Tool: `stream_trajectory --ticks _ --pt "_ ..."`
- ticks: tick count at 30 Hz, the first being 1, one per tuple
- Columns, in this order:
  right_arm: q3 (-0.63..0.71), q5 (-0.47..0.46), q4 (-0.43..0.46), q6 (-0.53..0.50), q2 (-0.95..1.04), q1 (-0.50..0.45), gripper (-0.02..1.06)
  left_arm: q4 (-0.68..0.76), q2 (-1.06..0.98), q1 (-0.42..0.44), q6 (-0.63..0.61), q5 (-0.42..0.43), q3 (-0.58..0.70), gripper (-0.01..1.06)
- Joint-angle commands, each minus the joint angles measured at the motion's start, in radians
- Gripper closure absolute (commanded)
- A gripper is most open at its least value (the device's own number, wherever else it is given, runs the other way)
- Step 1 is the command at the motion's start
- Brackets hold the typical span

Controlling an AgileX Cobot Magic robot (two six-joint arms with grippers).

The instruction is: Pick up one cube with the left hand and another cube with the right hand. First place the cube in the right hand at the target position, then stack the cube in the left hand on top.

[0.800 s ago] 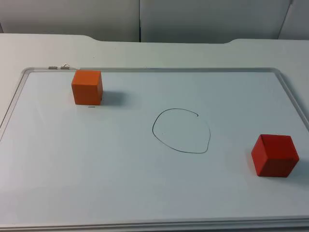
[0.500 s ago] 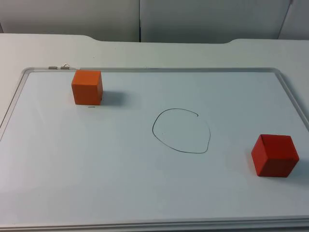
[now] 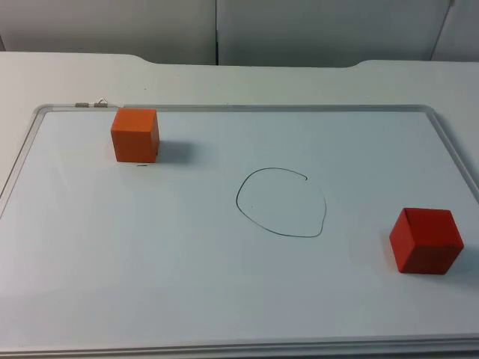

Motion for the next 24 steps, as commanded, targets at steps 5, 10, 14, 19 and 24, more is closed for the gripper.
stream_trajectory --ticks 5,10,14,19,24 --pt "-0.123 -0.108 0.067 -0.050 0.255 -0.005 0.00 -0.001 -0.004 -0.005 -0.001 -0.006 0.009 0.00" --pt "-0.261 -0.107 0.099 -0.068 0.476 -0.005 0.00 -0.001 -0.004 -0.005 -0.001 -0.006 0.009 0.00" --pt "-0.357 -0.038 0.149 -0.097 0.611 -0.005 0.00 -0.001 -0.004 -0.005 -0.001 -0.006 0.009 0.00" --pt "-0.454 0.030 0.173 -0.089 0.766 0.026 0.00 -0.001 -0.004 -0.005 -0.001 -0.006 0.009 0.00" --pt "-0.463 -0.015 0.034 0.073 0.887 0.191 0.00 -0.001 -0.004 -0.005 -0.001 -0.006 0.009 0.00"
